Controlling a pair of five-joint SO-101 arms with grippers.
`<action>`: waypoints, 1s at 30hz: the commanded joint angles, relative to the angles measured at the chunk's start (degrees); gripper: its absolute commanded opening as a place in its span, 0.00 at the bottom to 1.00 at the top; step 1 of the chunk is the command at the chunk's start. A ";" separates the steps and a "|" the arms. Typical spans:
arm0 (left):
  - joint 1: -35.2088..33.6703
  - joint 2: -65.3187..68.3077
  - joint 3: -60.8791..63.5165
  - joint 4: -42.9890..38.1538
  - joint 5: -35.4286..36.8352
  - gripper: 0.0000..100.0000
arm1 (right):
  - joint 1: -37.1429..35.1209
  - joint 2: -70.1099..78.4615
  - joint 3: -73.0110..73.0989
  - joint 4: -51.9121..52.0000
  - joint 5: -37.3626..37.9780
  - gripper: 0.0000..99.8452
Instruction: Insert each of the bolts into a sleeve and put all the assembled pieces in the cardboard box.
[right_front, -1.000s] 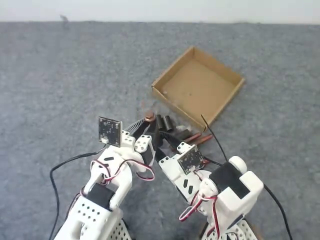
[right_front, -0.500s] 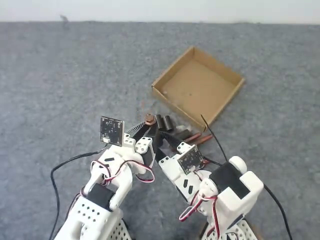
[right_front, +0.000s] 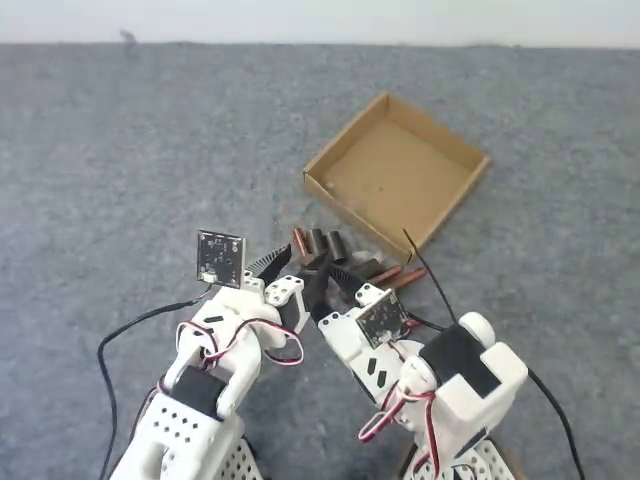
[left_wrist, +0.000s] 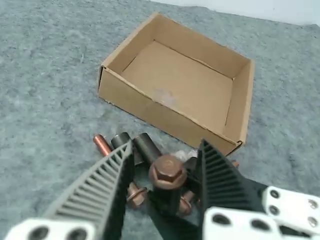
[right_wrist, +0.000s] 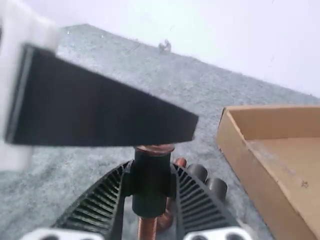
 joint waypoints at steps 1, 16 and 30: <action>-0.53 -0.88 -0.84 0.79 0.00 0.23 | 1.01 -0.48 0.00 -1.45 0.62 0.01; -13.19 -0.97 -12.35 9.32 4.66 0.12 | 1.98 -0.40 -0.35 -1.36 0.62 0.01; -20.31 -0.97 -3.30 9.58 -5.98 0.01 | 2.24 -0.75 -0.09 -1.36 0.62 0.01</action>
